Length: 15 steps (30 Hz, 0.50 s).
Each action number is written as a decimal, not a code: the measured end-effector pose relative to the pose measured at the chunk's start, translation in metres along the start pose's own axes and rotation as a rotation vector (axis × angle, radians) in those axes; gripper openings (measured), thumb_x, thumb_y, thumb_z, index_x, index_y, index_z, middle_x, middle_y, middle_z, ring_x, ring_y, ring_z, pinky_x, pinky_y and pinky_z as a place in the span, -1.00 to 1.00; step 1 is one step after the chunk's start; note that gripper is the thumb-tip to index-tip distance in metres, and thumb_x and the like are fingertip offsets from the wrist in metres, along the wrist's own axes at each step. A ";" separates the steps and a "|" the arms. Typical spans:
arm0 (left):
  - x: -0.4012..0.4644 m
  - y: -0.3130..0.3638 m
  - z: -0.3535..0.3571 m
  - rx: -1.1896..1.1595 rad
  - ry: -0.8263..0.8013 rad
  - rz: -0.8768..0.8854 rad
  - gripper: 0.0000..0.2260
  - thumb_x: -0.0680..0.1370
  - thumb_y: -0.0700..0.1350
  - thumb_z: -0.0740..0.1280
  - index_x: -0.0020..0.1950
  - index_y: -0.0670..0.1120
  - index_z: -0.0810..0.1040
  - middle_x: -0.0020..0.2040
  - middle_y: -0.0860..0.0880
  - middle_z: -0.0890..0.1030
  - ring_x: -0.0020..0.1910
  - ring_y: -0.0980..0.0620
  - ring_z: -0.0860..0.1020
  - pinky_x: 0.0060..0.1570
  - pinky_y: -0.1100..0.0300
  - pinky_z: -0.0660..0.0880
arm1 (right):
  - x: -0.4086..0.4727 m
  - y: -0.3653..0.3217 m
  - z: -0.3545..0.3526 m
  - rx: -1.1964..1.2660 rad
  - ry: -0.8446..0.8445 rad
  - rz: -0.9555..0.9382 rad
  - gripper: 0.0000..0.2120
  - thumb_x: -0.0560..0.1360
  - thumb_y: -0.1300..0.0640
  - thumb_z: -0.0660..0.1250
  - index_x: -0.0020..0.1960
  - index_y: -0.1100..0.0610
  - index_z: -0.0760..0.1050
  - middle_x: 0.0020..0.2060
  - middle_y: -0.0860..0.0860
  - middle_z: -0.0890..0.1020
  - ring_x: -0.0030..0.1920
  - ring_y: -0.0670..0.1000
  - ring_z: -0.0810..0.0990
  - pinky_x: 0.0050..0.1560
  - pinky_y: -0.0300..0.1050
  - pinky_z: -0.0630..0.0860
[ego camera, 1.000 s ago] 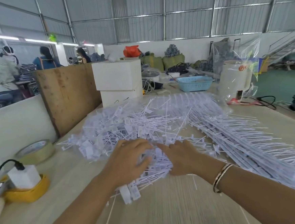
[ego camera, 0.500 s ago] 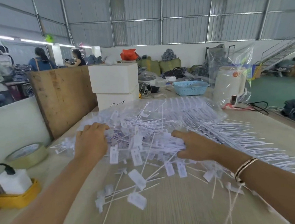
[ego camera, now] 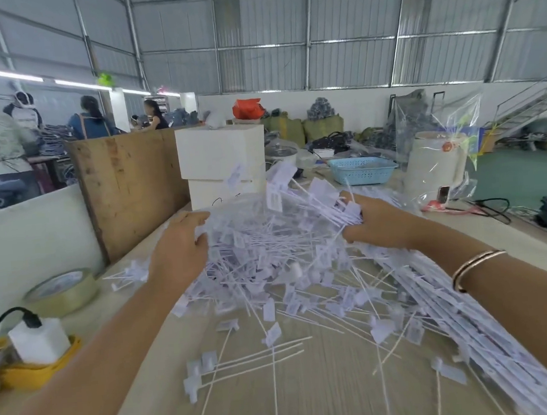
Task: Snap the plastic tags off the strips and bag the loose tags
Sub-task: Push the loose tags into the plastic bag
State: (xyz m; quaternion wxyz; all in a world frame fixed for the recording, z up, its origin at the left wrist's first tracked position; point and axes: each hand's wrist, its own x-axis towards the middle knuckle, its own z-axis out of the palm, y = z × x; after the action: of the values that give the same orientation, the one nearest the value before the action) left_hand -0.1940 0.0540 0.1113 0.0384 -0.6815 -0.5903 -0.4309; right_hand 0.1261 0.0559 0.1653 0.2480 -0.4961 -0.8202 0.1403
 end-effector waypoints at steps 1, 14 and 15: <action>0.003 0.001 -0.002 -0.066 0.018 -0.017 -0.65 0.57 -0.27 0.24 0.35 -0.11 0.46 0.23 -0.11 0.48 -0.31 -0.04 0.49 -0.14 0.19 0.37 | 0.005 -0.001 0.004 -0.012 -0.011 0.018 -0.62 0.45 0.14 0.36 0.11 -0.25 0.37 -0.17 -0.11 0.56 -0.31 -0.15 0.55 -0.31 -0.35 0.46; -0.004 0.005 -0.021 -0.461 0.013 0.189 -0.45 0.53 -0.45 0.17 0.27 0.17 0.42 0.18 0.27 0.48 -0.27 0.22 0.44 -0.13 0.36 0.42 | 0.079 -0.015 0.073 -0.407 -0.081 0.056 -0.49 0.49 -0.03 0.30 0.37 -0.03 0.20 -0.15 0.01 0.42 -0.11 0.10 0.46 -0.19 -0.11 0.31; -0.003 0.005 -0.023 -0.473 0.013 0.212 -0.45 0.53 -0.46 0.16 0.26 0.17 0.42 0.19 0.28 0.46 -0.18 0.24 0.47 -0.10 0.35 0.42 | 0.084 -0.018 0.077 -0.422 -0.055 0.021 -0.48 0.48 -0.03 0.30 0.36 -0.04 0.18 -0.09 0.05 0.48 -0.07 0.12 0.49 -0.18 -0.09 0.32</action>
State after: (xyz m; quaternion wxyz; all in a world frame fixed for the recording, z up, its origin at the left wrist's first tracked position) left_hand -0.2021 0.0375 0.1262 -0.0731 -0.7269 -0.3980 -0.5549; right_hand 0.0381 0.1228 0.1322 0.1146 -0.5414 -0.8327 -0.0183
